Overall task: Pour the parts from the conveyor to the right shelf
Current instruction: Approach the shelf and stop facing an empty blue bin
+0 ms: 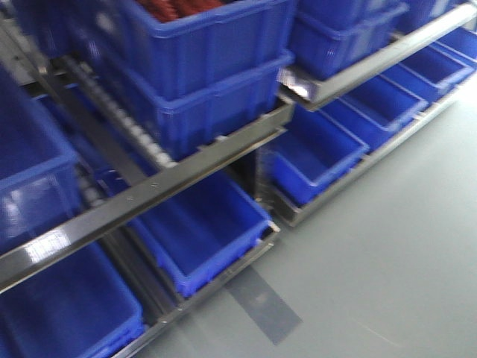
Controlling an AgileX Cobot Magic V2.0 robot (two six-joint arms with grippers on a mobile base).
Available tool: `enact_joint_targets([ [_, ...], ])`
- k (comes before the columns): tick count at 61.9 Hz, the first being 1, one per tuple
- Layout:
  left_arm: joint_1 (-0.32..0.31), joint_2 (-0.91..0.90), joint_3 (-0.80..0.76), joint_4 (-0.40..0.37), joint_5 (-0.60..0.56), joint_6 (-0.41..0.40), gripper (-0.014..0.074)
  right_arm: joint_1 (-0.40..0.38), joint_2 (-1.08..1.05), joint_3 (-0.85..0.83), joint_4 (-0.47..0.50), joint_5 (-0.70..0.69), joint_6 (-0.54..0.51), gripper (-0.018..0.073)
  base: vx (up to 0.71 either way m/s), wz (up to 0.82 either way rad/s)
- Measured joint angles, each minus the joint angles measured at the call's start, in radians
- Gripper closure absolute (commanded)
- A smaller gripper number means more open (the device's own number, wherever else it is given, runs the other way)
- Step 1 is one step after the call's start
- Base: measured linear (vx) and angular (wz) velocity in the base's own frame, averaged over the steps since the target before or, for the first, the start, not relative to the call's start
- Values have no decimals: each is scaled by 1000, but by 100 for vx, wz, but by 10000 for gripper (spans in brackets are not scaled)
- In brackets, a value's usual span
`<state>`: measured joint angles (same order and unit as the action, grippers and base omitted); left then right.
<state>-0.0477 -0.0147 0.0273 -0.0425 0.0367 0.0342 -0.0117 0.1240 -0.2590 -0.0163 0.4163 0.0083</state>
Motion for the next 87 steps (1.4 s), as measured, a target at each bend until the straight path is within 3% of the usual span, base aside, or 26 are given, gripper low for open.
enact_joint_targets([
  [50, 0, 0, 0, 0, 0, 0, 602, 0, 0, 0, 0, 1, 0, 564, 17, 69],
  [87, 0, 0, 0, 0, 0, 0, 602, 0, 0, 0, 0, 1, 0, 564, 15, 10],
])
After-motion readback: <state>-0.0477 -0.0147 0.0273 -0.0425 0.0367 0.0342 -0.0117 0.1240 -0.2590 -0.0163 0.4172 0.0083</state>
